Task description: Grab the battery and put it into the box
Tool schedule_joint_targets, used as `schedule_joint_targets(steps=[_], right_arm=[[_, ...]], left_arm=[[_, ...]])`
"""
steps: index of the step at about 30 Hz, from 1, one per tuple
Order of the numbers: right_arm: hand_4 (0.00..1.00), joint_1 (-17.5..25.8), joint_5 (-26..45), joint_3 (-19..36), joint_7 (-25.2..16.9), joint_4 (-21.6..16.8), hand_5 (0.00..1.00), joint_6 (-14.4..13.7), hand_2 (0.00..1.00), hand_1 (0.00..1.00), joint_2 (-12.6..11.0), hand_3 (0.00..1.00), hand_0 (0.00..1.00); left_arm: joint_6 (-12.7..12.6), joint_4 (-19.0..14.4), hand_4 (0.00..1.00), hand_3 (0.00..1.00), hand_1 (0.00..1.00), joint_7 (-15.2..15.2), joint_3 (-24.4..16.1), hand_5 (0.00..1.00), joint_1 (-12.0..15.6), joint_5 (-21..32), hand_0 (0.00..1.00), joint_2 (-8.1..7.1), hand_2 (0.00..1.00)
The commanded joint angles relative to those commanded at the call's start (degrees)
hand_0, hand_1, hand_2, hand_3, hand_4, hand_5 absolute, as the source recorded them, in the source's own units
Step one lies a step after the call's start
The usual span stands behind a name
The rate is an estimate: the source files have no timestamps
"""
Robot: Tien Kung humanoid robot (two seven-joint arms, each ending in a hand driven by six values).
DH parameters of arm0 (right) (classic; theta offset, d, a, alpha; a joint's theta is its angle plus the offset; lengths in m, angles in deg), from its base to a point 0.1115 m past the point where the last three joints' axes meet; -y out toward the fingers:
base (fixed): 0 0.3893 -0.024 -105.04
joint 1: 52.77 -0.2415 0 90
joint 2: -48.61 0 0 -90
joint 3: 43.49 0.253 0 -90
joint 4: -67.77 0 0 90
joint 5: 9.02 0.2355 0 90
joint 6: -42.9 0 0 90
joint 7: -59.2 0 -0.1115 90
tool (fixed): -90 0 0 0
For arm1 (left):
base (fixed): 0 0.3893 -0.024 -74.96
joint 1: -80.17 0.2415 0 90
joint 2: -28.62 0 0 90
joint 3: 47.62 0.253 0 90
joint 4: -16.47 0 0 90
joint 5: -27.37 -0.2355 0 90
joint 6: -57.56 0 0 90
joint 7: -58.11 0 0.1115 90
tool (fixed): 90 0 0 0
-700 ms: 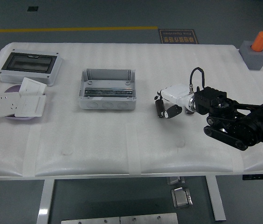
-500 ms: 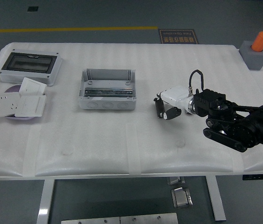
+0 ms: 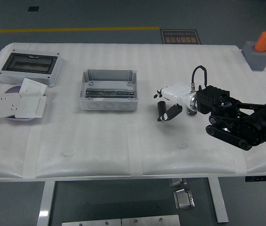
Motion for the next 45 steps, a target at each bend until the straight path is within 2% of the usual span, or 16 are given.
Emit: schedule_joint_targets(steps=[17, 28, 29, 34, 35, 40, 41, 45], right_arm=[[0.966, 0.6, 0.4, -2.0, -0.6, 2.4, 0.478, -0.9, 0.792, 0.665, 0.7, 0.825, 0.475], [0.965, 1.3, 0.2, -2.5, -0.7, 2.7, 0.477, -3.2, 0.79, 0.663, 0.9, 0.824, 0.475], [0.929, 1.3, 0.2, -2.5, -0.7, 2.7, 0.477, -3.5, 0.759, 0.647, 0.9, 0.794, 0.444], [0.929, 1.5, -0.3, -2.6, -1.1, 2.7, 0.477, -4.8, 0.759, 0.647, 0.9, 0.794, 0.444], [0.82, 1.5, -0.4, -2.6, -1.2, 2.7, 0.426, -5.0, 0.735, 0.635, 1.0, 0.753, 0.423], [0.82, 1.8, -0.9, -2.8, -1.6, 2.8, 0.426, -5.8, 0.735, 0.635, 1.0, 0.753, 0.423], [0.647, 1.8, -0.9, -2.9, -1.6, 2.8, 0.391, -6.0, 0.685, 0.597, 1.0, 0.672, 0.38], [0.647, 2.1, -0.6, -3.0, -1.8, 3.2, 0.391, -6.3, 0.685, 0.597, 1.2, 0.672, 0.38]], left_arm=[[-0.1, 0.0, 0.48, 0.608, 0.617, -0.3, 0.0, 0.385, 0.0, 0.0, 0.593, -0.08, 0.474], [-0.3, -0.2, 0.458, 0.608, 0.617, -0.9, 1.6, 0.375, -0.2, 1.7, 0.593, -0.07, 0.474], [-0.4, -0.2, 0.46, 0.609, 0.617, -1.0, 1.7, 0.377, -0.2, 1.8, 0.593, -0.06, 0.473], [-0.6, -0.4, 0.46, 0.609, 0.617, -1.4, 2.7, 0.377, -0.3, 2.7, 0.593, -0.06, 0.473], [-0.6, -0.4, 0.467, 0.611, 0.617, -1.5, 2.9, 0.376, -0.4, 2.9, 0.593, -0.06, 0.471], [-0.8, -0.5, 0.467, 0.611, 0.617, -1.9, 3.6, 0.376, -0.5, 3.5, 0.593, -0.05, 0.471], [-0.8, -0.5, 0.48, 0.612, 0.617, -1.9, 3.6, 0.383, -0.5, 3.6, 0.593, -0.04, 0.473], [-0.8, -0.6, 0.48, 0.612, 0.617, -2.1, 4.0, 0.383, -0.5, 3.8, 0.593, -0.05, 0.473]])
